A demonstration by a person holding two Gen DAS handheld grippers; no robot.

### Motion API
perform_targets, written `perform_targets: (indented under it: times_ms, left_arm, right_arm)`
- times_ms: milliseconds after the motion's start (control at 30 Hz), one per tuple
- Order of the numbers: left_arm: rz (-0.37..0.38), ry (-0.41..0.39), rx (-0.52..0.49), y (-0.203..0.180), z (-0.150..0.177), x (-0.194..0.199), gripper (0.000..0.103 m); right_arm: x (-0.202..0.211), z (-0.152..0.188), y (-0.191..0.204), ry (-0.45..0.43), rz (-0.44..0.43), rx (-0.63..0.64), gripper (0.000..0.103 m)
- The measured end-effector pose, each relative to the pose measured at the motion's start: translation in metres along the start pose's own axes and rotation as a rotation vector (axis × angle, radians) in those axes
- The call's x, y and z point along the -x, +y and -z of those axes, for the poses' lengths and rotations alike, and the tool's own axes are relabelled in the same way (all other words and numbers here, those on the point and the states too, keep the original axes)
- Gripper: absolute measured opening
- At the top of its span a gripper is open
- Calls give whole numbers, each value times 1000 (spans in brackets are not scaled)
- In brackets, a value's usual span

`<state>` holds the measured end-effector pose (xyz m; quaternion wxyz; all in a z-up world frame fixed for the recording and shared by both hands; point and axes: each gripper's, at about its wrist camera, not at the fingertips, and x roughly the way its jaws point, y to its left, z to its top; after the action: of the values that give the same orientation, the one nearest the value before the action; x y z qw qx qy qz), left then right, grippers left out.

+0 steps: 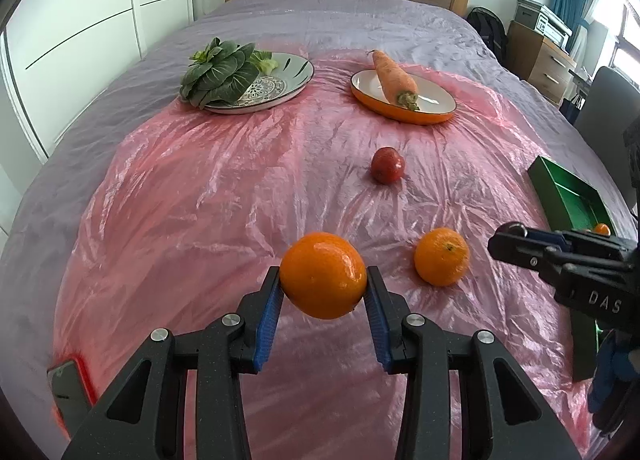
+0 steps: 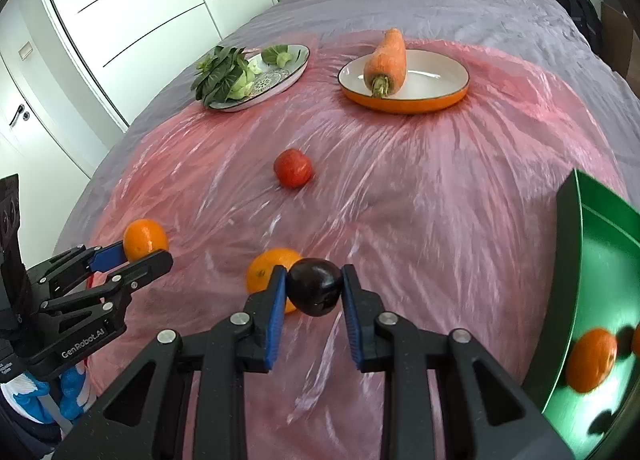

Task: Organize fruits
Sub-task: 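Lift the orange in the left gripper and plum in the right toward the tray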

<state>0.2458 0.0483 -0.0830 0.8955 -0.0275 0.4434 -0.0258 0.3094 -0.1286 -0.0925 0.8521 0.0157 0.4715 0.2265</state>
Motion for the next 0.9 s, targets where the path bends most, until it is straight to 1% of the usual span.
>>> perform_targets:
  times_ms: [367, 900]
  left_arm:
    - [-16, 4, 4, -12, 18, 28, 35]
    - [-13, -40, -13, -20, 36, 83, 35]
  right_arm:
    - [25, 26, 15, 10, 0, -5, 17]
    - [66, 62, 45, 14, 6, 10, 17]
